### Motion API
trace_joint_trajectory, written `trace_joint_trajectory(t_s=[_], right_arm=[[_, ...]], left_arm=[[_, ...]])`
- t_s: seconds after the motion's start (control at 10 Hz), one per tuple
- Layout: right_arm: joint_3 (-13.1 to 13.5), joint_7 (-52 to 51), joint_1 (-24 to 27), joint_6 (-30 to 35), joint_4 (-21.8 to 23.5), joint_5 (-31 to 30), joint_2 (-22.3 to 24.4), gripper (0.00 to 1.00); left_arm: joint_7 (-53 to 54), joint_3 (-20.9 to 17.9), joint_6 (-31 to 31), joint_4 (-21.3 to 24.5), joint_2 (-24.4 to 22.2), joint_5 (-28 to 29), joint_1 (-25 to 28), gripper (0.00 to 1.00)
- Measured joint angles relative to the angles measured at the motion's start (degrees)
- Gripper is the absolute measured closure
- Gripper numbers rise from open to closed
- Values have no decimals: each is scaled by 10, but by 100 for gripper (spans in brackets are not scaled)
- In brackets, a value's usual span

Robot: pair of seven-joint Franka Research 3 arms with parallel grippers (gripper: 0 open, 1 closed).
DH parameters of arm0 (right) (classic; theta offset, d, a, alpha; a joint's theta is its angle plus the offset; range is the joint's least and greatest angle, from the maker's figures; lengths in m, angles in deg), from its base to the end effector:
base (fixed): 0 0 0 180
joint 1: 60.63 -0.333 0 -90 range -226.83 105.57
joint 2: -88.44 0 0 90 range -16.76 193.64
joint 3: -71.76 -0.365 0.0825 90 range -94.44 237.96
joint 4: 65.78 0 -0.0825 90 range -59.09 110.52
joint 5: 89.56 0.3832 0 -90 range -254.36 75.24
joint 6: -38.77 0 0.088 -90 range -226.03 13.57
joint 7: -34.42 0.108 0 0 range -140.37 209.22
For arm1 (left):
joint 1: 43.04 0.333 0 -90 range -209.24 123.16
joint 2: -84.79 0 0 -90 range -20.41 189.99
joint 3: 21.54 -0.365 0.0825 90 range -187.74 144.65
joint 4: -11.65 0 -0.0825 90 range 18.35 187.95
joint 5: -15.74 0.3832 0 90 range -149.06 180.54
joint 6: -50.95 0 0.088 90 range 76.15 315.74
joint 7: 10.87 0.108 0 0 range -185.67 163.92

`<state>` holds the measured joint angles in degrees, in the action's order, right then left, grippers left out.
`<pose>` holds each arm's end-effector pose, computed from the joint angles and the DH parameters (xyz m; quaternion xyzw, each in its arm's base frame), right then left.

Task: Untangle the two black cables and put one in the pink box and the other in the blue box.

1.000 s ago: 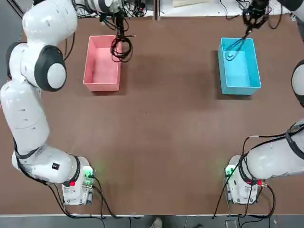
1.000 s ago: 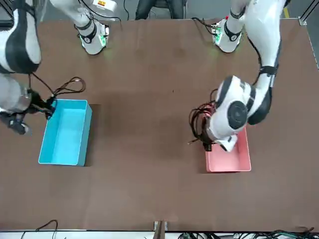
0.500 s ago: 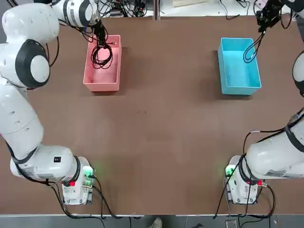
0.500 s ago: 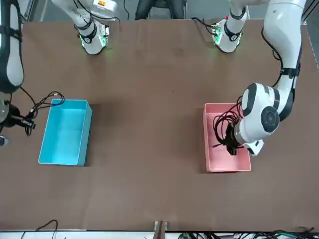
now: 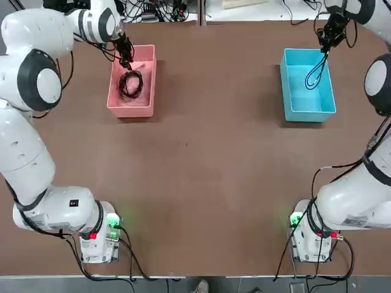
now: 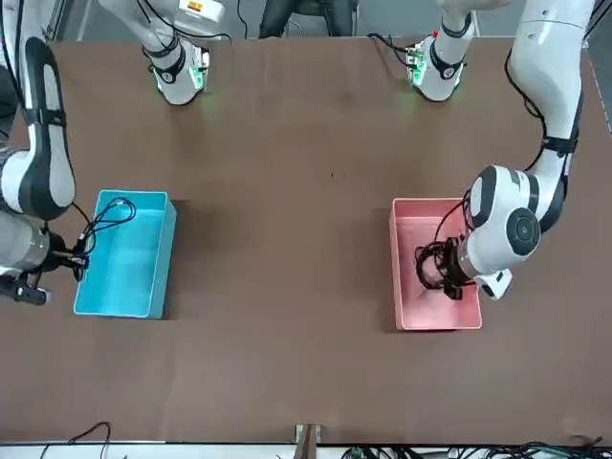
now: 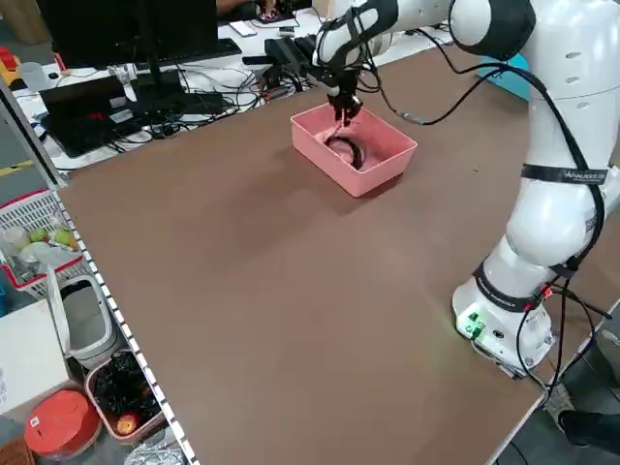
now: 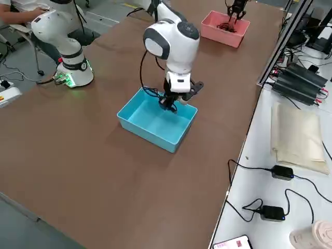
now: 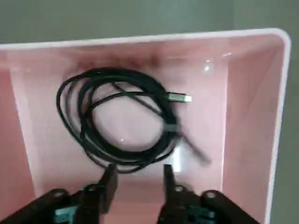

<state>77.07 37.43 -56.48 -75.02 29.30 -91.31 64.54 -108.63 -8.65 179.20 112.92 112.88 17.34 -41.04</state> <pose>0.6680 -0.1051 0.4054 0.9936 -0.0986 -0.0462 0.0300 0.6702 -0.1101 0.3343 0.7228 0.6898 -0.0359 0.0216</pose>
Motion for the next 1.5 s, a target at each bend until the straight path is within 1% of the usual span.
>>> trace_joint_trajectory(t_s=[0.1, 0.2, 0.3, 0.4, 0.6, 0.7, 1.0, 1.1, 1.2, 1.3, 1.4, 1.5], right_arm=[[-2, -1, -2, -14, 0, 0, -12, 93], [-3, -2, -4, -23, 0, 0, -24, 93], [-4, -2, -9, -30, 0, 0, -33, 93], [-5, -2, -15, -36, 0, 0, -39, 93], [-5, -2, -22, -48, 0, 0, -45, 90], [-5, -2, -23, -50, 0, 0, -47, 82], [-5, -2, -26, -56, 0, 0, -48, 37], [-5, -3, -27, -56, -1, 0, -47, 23], [-5, -3, -29, -56, -4, 0, -46, 7], [-5, -3, -32, -56, -9, 0, -38, 0], [-5, -3, -34, -50, -12, 0, -22, 0], [-5, -3, -37, -30, -15, 0, -2, 0]], left_arm=[[2, 3, 0, -8, -2, 0, 0, 29], [3, 7, 0, -15, -9, 0, -1, 15], [9, 10, -13, -20, -26, 1, -3, 1], [35, 11, -46, -23, -51, 2, -4, 0], [124, 10, -120, -24, -112, 3, -2, 0], [173, 10, -148, -24, -138, 3, -1, 0], [294, 8, -201, -24, -201, 3, 0, 0], [366, 5, -224, -29, -222, 3, 2, 0], [454, 3, -250, -44, -236, 3, 3, 0], [542, 2, -262, -59, -242, 3, 5, 0], [624, 2, -268, -70, -243, 3, 6, 0], [687, 2, -278, -76, -243, 3, 7, 0]])
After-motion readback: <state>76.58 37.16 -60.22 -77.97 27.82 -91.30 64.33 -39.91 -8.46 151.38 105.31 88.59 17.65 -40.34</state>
